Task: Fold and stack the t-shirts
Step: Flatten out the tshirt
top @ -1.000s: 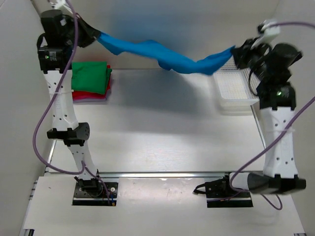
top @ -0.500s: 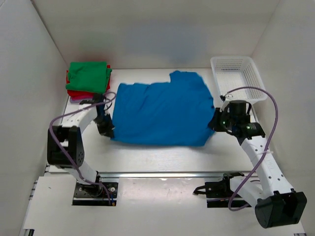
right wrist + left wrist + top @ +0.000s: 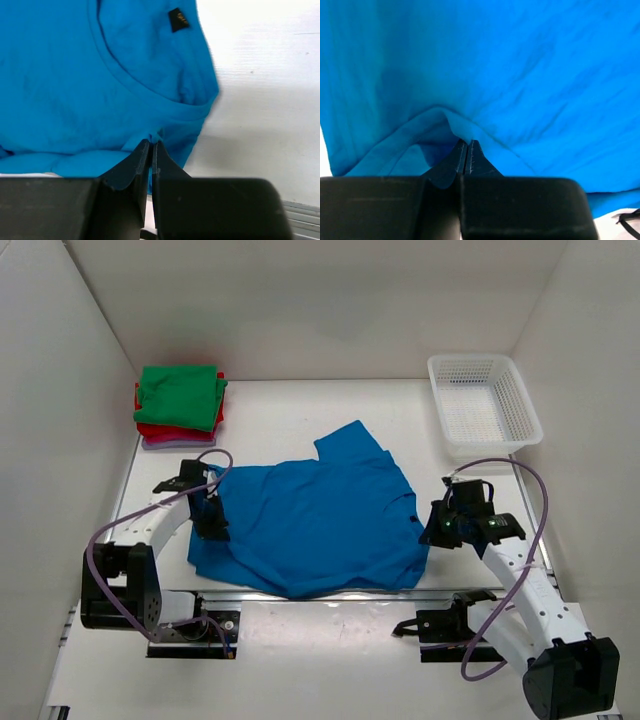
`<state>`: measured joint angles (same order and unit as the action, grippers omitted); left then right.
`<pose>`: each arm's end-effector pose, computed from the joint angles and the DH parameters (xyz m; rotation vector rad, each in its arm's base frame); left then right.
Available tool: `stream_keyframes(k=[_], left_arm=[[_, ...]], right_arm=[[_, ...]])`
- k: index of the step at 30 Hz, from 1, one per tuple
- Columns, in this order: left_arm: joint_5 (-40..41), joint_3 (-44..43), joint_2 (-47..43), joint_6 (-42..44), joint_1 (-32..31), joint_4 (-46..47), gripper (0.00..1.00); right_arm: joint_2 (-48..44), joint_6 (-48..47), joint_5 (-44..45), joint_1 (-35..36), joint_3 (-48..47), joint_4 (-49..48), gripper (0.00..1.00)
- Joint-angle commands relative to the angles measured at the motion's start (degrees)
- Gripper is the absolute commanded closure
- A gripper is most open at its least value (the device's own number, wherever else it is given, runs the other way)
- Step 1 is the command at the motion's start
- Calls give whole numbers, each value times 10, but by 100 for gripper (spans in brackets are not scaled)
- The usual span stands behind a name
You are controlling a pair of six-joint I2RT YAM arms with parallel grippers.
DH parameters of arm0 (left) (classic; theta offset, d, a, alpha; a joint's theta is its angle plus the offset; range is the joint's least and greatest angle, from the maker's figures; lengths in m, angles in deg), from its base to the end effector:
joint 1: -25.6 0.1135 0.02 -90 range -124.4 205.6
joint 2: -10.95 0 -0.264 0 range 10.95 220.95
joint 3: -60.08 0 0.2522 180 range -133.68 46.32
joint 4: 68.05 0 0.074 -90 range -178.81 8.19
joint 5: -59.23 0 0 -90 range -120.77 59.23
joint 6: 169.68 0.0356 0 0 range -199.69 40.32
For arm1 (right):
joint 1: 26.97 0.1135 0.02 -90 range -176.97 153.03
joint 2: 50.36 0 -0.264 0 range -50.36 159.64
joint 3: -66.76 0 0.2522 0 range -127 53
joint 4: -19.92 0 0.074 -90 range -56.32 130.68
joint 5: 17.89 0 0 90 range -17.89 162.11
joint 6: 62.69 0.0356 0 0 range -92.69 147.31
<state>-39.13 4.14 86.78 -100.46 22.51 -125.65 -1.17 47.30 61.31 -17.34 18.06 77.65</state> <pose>0.2156 -0.0168 0.1770 -0.4296 2.9141 -0.2774 0.1537 0.0328 0.2185 0.1663 2.6157 0.4301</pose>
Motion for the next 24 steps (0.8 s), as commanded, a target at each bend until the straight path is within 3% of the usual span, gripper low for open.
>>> stream_keyframes(k=[1,11,15,18,21,23,24], left_arm=[[8,12,-40,4,8,25,100],[77,-1,-152,-8,30,7,100],[78,-44,-157,-1,31,21,100],[45,-158,-54,12,31,22,100],[8,-368,103,31,27,-19,100],[-5,-641,235,37,31,-82,100],[-19,-735,277,34,30,-106,100]], right_arm=[[-14,10,-1,13,-7,-15,100],[12,-17,-19,34,-22,-45,100],[32,-63,-30,-5,-86,-68,99],[144,-127,-17,-45,-199,-63,100],[244,-169,23,-69,-371,-70,100],[331,-193,1,-92,-568,-64,100],[347,-195,-5,-95,-622,-63,100]])
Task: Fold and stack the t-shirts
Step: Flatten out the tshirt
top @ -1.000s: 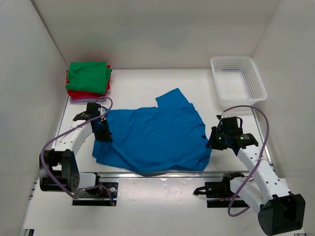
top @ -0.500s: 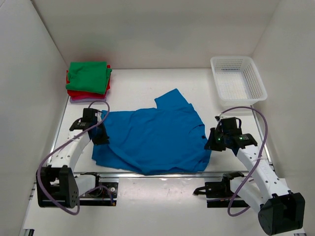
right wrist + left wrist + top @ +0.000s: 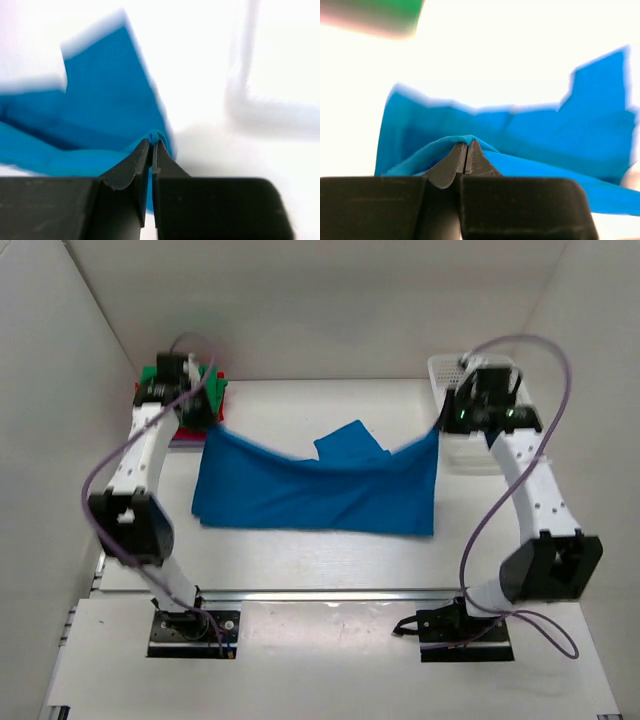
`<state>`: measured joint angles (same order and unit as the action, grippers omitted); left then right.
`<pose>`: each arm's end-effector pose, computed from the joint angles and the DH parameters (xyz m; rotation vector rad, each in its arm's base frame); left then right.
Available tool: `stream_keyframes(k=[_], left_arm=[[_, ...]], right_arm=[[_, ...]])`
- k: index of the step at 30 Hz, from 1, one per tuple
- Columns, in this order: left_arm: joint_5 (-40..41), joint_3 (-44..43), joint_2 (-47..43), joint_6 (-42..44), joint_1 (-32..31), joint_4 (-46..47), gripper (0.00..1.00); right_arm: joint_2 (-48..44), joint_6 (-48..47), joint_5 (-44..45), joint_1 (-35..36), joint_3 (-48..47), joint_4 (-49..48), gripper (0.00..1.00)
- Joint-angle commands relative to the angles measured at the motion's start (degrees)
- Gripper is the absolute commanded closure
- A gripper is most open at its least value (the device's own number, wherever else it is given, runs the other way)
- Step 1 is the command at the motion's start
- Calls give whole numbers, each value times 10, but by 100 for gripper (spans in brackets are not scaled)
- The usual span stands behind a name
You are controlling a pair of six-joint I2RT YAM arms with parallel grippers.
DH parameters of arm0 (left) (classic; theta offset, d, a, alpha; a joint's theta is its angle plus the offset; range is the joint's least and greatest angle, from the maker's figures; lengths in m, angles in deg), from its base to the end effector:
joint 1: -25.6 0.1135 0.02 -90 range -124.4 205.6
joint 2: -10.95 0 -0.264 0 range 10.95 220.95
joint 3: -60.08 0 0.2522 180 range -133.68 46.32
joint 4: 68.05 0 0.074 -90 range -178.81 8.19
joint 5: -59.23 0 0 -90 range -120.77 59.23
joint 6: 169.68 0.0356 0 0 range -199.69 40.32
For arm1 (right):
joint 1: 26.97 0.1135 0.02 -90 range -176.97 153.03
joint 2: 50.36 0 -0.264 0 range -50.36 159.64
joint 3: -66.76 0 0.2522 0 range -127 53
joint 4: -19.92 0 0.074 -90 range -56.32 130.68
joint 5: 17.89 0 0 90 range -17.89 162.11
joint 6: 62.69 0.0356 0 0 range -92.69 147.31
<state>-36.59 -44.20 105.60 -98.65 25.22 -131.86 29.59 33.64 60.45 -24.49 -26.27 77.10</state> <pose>0.3541 -0.0060 0.3301 -0.3675 2.5028 -0.2641 0.2972 0.0201 0.3548 -0.0225 2.3418 0.3143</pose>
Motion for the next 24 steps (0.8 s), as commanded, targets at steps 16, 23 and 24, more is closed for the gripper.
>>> stream_keyframes(k=[16,23,24], left_arm=[[-91,-417,73,-5,-6,-35,100],[-62,-68,-17,6,-31,-65,100],[-79,16,-52,3,-17,-46,100]], right_arm=[[-81,-38,-46,-64,-175,-163,99],[-193,13,-18,38,168,-143,100],[-208,31,-14,52,203,-124,100]])
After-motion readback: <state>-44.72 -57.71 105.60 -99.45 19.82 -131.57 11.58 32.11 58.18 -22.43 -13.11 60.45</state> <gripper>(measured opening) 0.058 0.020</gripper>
